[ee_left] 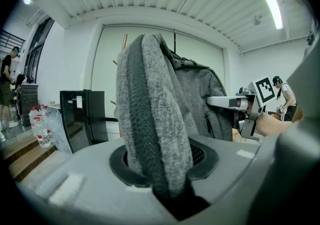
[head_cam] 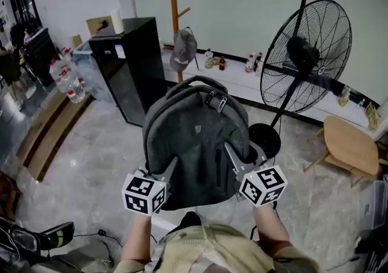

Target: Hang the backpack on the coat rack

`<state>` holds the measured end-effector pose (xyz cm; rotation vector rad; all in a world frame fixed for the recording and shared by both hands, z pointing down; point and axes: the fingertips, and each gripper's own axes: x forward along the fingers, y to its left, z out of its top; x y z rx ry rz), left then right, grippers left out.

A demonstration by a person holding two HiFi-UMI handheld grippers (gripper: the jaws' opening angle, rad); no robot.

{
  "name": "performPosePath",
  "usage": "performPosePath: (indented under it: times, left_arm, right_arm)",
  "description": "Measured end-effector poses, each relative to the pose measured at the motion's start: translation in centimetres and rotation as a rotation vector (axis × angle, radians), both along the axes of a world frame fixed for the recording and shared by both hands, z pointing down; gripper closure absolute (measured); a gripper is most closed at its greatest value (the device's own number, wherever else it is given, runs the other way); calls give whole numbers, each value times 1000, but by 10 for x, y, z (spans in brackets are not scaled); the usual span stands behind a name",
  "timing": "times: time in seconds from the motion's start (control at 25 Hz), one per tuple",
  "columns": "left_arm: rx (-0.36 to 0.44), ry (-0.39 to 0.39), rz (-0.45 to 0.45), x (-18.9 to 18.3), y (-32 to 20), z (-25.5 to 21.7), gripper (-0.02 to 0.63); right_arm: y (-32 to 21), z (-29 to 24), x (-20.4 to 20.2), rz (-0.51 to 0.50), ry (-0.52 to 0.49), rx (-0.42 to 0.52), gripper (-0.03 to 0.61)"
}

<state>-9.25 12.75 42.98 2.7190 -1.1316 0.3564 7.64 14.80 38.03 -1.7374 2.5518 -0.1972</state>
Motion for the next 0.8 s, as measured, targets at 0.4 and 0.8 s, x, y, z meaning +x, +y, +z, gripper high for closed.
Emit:
performPosePath:
  times: [0.4,0.8]
  left_arm:
    - [13,23,-17,-4,-81,-14,483]
    - [24,13,-59,-30,-150,-24,483]
  right_arm:
    - [-89,-14,-2,-17,17,16,446]
    - [-167,-22,-27,-65,19,24,446]
